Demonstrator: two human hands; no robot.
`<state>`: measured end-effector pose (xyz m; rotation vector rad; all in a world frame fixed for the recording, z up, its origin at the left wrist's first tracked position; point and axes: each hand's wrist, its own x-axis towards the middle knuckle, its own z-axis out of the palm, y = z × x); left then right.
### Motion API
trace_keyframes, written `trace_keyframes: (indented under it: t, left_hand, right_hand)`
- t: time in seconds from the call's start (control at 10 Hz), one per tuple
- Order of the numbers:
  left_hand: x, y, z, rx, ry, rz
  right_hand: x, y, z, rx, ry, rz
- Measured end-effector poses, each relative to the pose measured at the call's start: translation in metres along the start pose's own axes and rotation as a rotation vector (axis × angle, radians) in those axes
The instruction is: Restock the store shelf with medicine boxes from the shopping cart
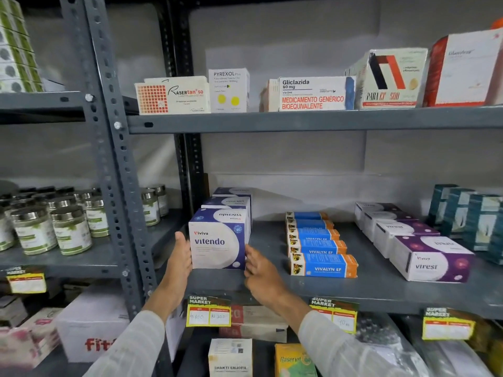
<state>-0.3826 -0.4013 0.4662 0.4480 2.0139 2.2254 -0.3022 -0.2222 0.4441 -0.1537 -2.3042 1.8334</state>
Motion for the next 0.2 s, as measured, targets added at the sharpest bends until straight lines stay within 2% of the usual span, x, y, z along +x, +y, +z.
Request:
trace_keyframes:
  t: [0.1, 0.2]
  left_hand:
    - [-0.002, -0.001, 0.0, -0.111, 0.088, 0.013]
    - [-0.002, -0.009, -0.002, -0.094, 0.396, 0.075]
  right_hand:
    - [-0.013, -0.01, -0.007, 0.035, -0.041, -0.014]
    - [-0.028, -0.022, -0.026, 0.053, 0.037, -0.086]
